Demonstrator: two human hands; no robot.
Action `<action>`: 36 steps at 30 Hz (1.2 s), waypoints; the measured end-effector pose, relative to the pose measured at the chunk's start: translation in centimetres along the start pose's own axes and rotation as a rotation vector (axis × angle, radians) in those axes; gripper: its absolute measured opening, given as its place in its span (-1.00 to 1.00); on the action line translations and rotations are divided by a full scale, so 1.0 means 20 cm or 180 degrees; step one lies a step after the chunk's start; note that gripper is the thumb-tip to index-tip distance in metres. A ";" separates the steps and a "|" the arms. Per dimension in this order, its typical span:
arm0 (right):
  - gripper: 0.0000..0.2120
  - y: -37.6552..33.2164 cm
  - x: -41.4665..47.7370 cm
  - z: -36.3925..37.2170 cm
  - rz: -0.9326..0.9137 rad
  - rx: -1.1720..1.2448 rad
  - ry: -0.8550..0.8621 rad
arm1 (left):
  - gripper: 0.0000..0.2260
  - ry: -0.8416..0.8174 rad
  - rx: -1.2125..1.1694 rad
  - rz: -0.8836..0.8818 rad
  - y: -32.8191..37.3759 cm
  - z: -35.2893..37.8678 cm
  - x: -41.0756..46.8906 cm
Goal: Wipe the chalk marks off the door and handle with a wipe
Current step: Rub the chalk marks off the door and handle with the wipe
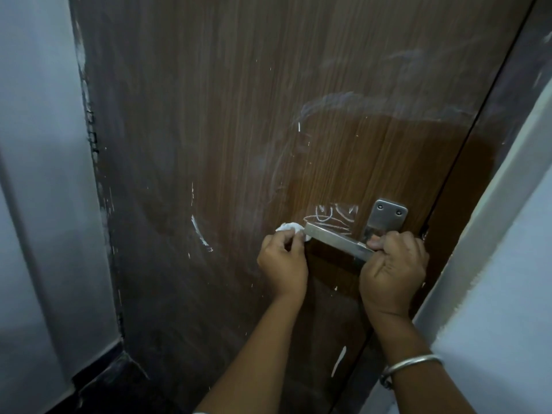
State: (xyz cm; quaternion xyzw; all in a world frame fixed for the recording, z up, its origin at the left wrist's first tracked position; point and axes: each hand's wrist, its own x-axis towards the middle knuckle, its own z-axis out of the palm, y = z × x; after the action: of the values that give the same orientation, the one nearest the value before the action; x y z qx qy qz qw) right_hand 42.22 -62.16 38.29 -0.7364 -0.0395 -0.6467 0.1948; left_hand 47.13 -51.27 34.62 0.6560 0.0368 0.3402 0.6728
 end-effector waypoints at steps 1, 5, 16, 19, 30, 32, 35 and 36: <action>-0.73 0.00 0.00 0.00 -0.0004 0.0003 0.0005 | -0.95 0.0086 -0.0021 -0.0002 0.00 0.00 0.01; -0.73 0.01 0.00 0.01 0.0013 0.0024 0.0021 | -0.93 -0.0169 0.0089 0.0302 0.01 0.01 -0.03; -0.74 0.01 0.00 0.01 0.0003 0.0066 0.0036 | -0.91 -0.0300 0.0109 0.0435 -0.01 0.03 -0.08; -0.73 0.00 0.00 0.01 0.0053 0.0081 0.0030 | -0.93 -0.0395 0.0046 0.0388 0.00 0.06 -0.15; -0.74 0.01 0.00 0.01 0.0035 0.0000 -0.0014 | -0.86 -0.0308 -0.0197 0.0064 0.07 0.09 -0.16; -0.74 0.01 0.00 0.01 0.0045 -0.0012 -0.0031 | -0.88 -0.0269 -0.0243 -0.0019 0.08 0.10 -0.18; -0.74 0.01 0.00 0.01 0.0049 -0.0049 -0.0027 | -0.89 -0.0516 -0.0224 0.0117 0.09 0.11 -0.22; -0.74 0.01 0.00 0.01 0.0042 -0.0054 -0.0022 | -0.89 -0.0557 -0.0237 0.0089 0.09 0.12 -0.22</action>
State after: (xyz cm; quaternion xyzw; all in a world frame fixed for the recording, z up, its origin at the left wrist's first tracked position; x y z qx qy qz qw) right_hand 42.49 -62.31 38.25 -0.7405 -0.0297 -0.6431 0.1927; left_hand 44.10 -55.75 34.84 0.6582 -0.0439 0.2920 0.6925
